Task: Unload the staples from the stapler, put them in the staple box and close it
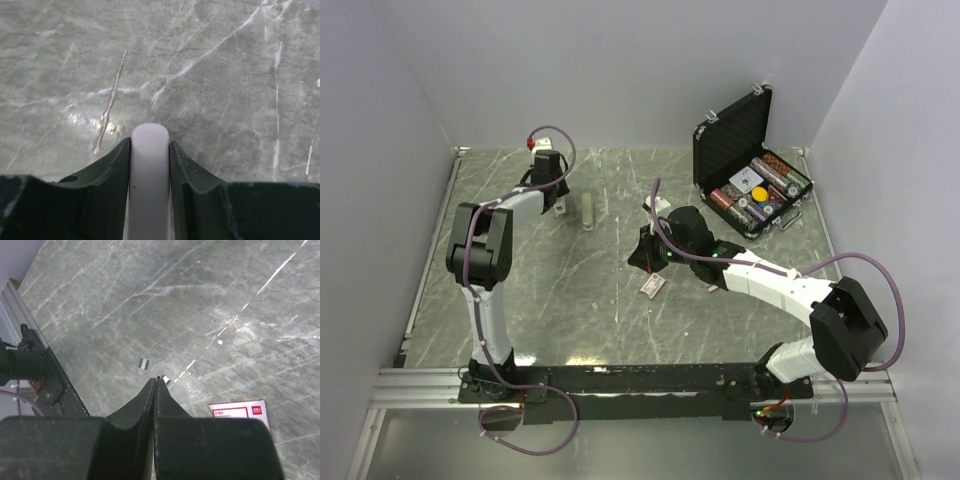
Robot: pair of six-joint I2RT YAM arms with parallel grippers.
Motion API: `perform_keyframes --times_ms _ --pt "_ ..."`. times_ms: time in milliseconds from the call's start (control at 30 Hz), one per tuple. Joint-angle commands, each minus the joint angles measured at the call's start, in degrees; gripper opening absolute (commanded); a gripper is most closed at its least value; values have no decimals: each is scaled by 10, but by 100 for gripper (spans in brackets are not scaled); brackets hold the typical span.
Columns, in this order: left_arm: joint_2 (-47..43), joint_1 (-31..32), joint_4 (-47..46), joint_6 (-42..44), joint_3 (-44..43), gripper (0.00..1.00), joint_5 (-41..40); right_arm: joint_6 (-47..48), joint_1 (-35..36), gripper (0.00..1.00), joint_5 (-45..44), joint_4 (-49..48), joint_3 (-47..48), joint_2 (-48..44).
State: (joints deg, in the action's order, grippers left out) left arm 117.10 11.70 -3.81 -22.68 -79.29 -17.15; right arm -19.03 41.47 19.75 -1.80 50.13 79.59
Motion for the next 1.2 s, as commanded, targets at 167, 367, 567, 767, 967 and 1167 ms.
perform_keyframes --times_ms 167,367,567,767,967,1167 --pt "42 -8 78 4 -88 1 88 5 -3 0 -1 -10 1 -15" --pt "42 -8 94 -15 -73 13 92 -3 -3 0 6 -7 9 -3" --pt "30 -6 101 -21 -54 30 91 -5 -3 0 5 -7 8 -6" --pt "7 12 103 -24 -29 36 80 -11 -3 9 6 -9 7 -7" --pt "-4 32 122 -17 -32 43 55 -17 -3 24 2 -14 -3 -15" --pt "-71 52 129 -18 -14 54 39 -11 -2 40 -11 2 -1 -30"
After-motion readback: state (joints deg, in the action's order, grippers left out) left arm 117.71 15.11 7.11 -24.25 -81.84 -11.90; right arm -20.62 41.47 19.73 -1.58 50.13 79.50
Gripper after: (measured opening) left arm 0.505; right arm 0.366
